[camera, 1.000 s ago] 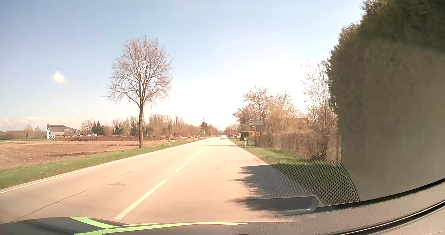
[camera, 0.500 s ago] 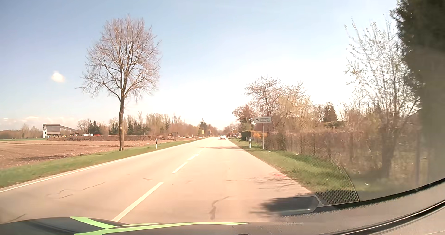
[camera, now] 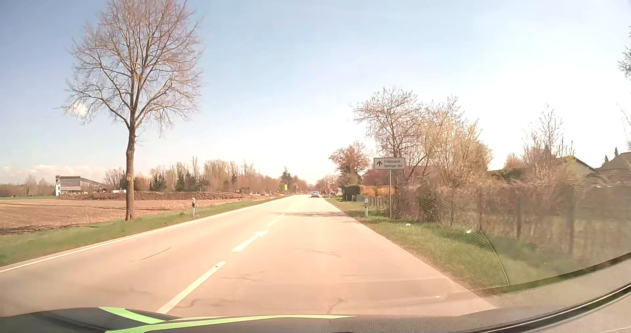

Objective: Follow the waypoints while adhering to traffic rules and regulations

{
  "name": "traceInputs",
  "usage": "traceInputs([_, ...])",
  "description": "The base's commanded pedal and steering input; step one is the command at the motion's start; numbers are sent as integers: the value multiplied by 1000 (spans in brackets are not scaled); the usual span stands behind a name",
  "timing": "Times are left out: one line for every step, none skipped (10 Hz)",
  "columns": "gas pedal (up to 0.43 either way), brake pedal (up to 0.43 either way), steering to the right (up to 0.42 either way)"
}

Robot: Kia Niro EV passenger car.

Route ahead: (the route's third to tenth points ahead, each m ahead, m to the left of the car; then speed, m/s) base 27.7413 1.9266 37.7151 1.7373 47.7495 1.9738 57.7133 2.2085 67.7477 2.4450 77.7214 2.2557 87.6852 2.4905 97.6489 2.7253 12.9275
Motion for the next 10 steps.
traceInputs([98, 0, 2])
traceInputs([98, 0, 1])
traceInputs([98, 0, 2])
traceInputs([98, 0, 1])
traceInputs([98, 0, 1])
traceInputs([98, 0, 1])
traceInputs([98, 0, 1])
traceInputs([98, 0, 0])
traceInputs([98, 0, 0])
traceInputs([98, 0, 0])
